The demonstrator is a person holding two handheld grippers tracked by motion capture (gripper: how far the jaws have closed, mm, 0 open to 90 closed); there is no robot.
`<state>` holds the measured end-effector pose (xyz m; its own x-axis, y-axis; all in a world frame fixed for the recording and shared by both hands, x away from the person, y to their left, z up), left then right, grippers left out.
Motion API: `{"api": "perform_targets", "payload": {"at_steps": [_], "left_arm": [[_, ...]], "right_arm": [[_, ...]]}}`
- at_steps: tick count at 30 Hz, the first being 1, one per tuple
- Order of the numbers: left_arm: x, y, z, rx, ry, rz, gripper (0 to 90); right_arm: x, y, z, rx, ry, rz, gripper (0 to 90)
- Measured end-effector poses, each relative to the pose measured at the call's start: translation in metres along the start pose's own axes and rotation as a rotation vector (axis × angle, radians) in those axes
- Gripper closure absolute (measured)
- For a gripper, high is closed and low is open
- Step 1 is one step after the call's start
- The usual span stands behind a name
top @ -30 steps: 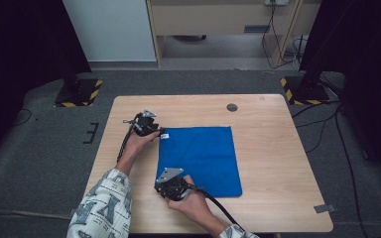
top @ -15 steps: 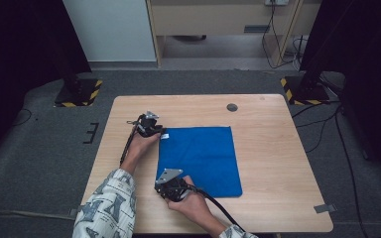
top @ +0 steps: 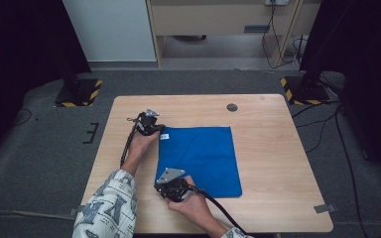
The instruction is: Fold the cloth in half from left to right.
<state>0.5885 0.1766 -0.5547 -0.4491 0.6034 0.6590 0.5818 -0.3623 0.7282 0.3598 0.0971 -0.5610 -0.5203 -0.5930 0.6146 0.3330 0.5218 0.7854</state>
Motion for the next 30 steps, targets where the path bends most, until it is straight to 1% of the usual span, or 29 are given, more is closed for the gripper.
{"api": "perform_targets", "payload": {"at_steps": [2,5,7,9,13,19,25,30], "left_arm": [[0.003,0.005,-0.004,-0.008,-0.004,0.001,89.8],[0.007,0.016,-0.013,-0.033,-0.011,0.007,89.8],[0.008,0.02,-0.016,-0.035,-0.012,0.007,89.8],[0.01,0.023,-0.017,-0.039,-0.015,0.02,89.8],[0.016,0.028,-0.015,-0.029,-0.012,0.011,89.8],[0.025,0.033,-0.011,-0.025,-0.007,0.014,89.8],[0.032,0.031,-0.005,-0.005,-0.012,0.017,89.8],[0.037,0.03,-0.002,0.001,-0.012,0.014,89.8]], "right_arm": [[0.003,0.002,0.001,-0.003,-0.005,-0.008,87.8],[0.006,0.003,0.001,0.004,-0.01,-0.016,87.8],[0.008,0.004,0.001,0.0,-0.013,-0.022,87.9],[0.01,0.006,0.002,0.0,-0.016,-0.027,87.9],[0.014,0.01,0.004,0.011,-0.021,-0.037,88.0],[0.019,0.016,0.006,0.017,-0.031,-0.048,88.0],[0.022,0.024,0.011,0.029,-0.039,-0.059,88.1],[0.021,0.03,0.014,0.04,-0.047,-0.06,88.1]]}}
Point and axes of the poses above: each handheld gripper's, and its own axes: x roughly backward along the jaws, y roughly out of its top, z roughly to its left, the point moved 7 cm from there along -x, roughly forward along the jaws, and after that the axes turned 12 degrees about -y, right-handed, at the moved point
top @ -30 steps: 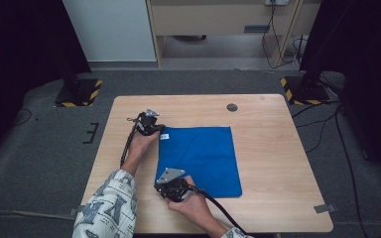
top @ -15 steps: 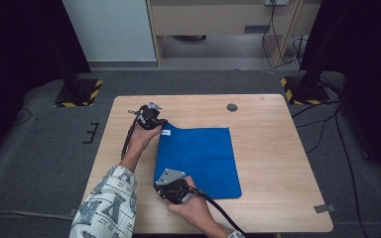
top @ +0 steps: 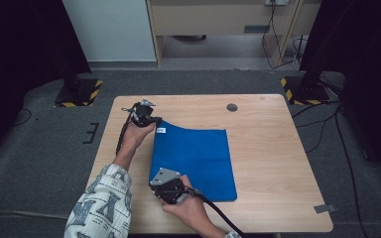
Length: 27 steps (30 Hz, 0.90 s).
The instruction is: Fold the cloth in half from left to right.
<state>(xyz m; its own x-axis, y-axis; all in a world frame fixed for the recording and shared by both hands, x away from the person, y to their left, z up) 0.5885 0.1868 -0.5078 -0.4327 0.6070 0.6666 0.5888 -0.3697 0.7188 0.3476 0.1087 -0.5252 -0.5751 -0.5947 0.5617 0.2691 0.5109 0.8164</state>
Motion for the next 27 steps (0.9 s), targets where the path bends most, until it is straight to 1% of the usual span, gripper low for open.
{"api": "perform_targets", "payload": {"at_steps": [4,7,8,14,17,23,27], "left_arm": [[0.004,-0.001,0.001,-0.003,0.008,0.006,89.8],[0.008,0.001,0.001,-0.004,0.012,-0.002,89.8],[0.01,0.001,0.001,-0.006,0.012,0.007,89.8],[0.023,0.006,0.007,-0.006,0.029,-0.003,89.8],[0.029,0.005,0.01,-0.006,0.036,0.008,89.8],[0.039,-0.001,0.019,0.008,0.05,0.015,89.8],[0.041,-0.001,0.02,0.018,0.048,0.011,89.8]], "right_arm": [[0.0,0.005,0.002,0.005,-0.003,-0.002,88.1],[0.0,0.009,0.004,0.009,-0.003,-0.006,88.1],[0.0,0.01,0.004,0.011,-0.003,-0.008,88.1],[-0.003,0.02,0.01,0.019,0.002,-0.021,88.1],[-0.004,0.024,0.012,0.022,0.005,-0.025,88.1],[-0.007,0.032,0.019,0.018,0.019,-0.036,88.1],[-0.007,0.036,0.021,0.015,0.025,-0.042,88.1]]}}
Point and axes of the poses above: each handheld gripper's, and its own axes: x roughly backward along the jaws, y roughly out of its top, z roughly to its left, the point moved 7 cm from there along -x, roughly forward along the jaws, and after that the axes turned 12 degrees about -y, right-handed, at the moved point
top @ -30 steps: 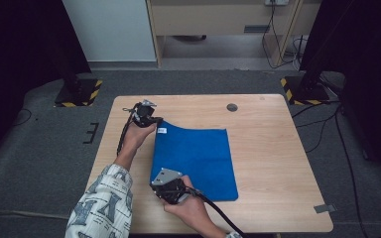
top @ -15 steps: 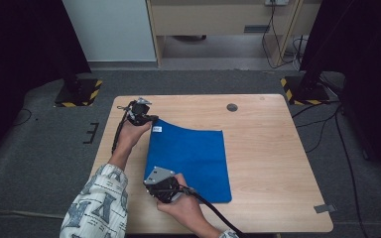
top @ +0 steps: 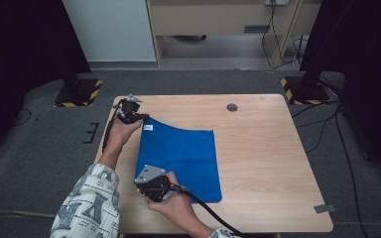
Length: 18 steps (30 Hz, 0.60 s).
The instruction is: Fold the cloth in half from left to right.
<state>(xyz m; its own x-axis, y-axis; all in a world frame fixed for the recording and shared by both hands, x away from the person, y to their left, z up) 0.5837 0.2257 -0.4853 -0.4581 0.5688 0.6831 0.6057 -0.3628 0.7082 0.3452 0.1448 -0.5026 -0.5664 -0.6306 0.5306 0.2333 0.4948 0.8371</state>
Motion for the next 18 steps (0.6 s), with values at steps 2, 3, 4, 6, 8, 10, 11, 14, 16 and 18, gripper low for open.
{"api": "perform_targets", "payload": {"at_steps": [2,3,4,6,8,10,11,14,16,18], "left_arm": [[-0.002,0.001,-0.002,-0.003,-0.003,0.002,89.7],[-0.003,0.002,-0.004,-0.004,-0.004,0.003,89.8],[-0.004,0.003,-0.006,-0.005,-0.006,0.0,89.7],[-0.007,0.006,-0.01,-0.009,-0.01,0.002,89.7],[-0.011,0.009,-0.015,-0.006,-0.017,-0.002,89.8],[-0.015,0.012,-0.019,-0.011,-0.02,0.0,89.8],[-0.017,0.013,-0.021,-0.012,-0.023,-0.001,89.7],[-0.025,0.018,-0.03,-0.016,-0.035,-0.002,89.7],[-0.031,0.021,-0.035,-0.022,-0.039,0.001,89.7],[-0.036,0.024,-0.039,-0.025,-0.046,0.004,89.7]], "right_arm": [[0.002,-0.001,-0.001,0.003,-0.001,0.001,88.1],[0.003,-0.002,-0.002,0.003,-0.003,0.001,88.1],[0.005,-0.003,-0.003,0.003,-0.005,0.002,88.1],[0.008,-0.004,-0.007,0.002,-0.012,0.0,88.1],[0.013,-0.006,-0.011,-0.004,-0.017,-0.004,88.1],[0.019,-0.008,-0.016,-0.013,-0.02,-0.009,88.1],[0.021,-0.009,-0.018,-0.018,-0.022,-0.012,88.0],[0.028,-0.012,-0.023,-0.015,-0.033,-0.014,88.0],[0.033,-0.016,-0.028,-0.009,-0.043,-0.015,88.0],[0.036,-0.02,-0.031,-0.016,-0.046,-0.013,88.1]]}}
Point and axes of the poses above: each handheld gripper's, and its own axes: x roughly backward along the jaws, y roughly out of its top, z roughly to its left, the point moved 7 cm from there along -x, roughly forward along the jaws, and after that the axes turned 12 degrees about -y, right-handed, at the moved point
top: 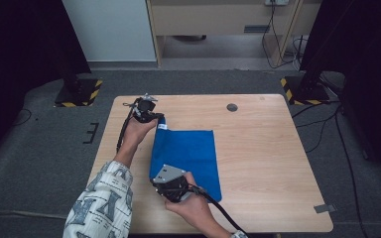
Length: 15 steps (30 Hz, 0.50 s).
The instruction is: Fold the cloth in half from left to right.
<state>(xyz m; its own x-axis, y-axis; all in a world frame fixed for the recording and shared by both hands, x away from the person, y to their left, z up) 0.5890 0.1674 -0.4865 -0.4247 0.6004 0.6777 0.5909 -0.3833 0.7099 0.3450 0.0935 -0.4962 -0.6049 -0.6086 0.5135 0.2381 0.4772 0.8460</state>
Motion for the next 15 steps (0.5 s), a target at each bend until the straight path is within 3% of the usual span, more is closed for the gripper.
{"api": "perform_targets", "payload": {"at_steps": [15], "left_arm": [[-0.036,0.017,-0.031,0.002,-0.038,-0.008,89.6]], "right_arm": [[0.027,-0.024,-0.033,-0.001,-0.055,0.02,88.0]]}}
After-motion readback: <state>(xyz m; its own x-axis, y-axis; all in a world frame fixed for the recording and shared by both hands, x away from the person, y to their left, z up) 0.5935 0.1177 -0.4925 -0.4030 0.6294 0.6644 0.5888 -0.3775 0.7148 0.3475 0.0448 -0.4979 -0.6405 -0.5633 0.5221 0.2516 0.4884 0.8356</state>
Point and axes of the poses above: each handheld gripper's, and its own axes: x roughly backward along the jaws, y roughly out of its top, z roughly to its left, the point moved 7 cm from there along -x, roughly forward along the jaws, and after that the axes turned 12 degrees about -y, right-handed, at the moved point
